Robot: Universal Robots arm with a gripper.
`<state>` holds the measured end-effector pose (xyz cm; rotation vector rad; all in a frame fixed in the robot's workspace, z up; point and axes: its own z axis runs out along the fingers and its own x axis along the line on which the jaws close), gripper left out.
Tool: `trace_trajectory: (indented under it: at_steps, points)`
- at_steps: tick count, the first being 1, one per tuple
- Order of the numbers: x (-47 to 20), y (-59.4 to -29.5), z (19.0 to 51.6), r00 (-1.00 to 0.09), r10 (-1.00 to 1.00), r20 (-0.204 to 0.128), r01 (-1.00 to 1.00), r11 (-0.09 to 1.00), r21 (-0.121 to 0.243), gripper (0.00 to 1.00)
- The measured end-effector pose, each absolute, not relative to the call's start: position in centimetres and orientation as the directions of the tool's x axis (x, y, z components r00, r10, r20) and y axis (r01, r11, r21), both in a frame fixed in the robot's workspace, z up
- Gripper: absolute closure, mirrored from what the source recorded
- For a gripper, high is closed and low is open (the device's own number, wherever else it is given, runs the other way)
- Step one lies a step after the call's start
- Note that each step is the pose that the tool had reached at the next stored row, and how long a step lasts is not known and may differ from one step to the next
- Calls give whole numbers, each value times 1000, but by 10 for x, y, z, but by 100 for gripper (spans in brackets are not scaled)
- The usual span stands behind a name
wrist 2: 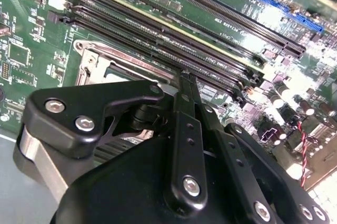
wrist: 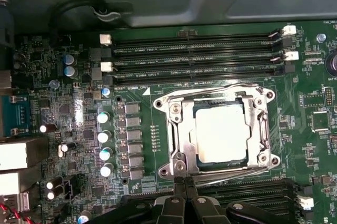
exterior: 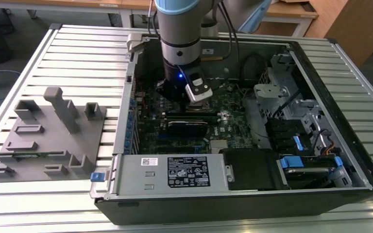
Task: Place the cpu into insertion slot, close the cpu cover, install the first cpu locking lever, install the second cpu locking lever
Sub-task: 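Install the second cpu locking lever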
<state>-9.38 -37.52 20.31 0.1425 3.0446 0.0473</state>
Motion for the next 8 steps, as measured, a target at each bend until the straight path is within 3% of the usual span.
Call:
trace_trajectory:
  at_steps: [8]
  points:
    - [-100, -374, 202, -989, 96, -110, 92, 995, 45, 89]
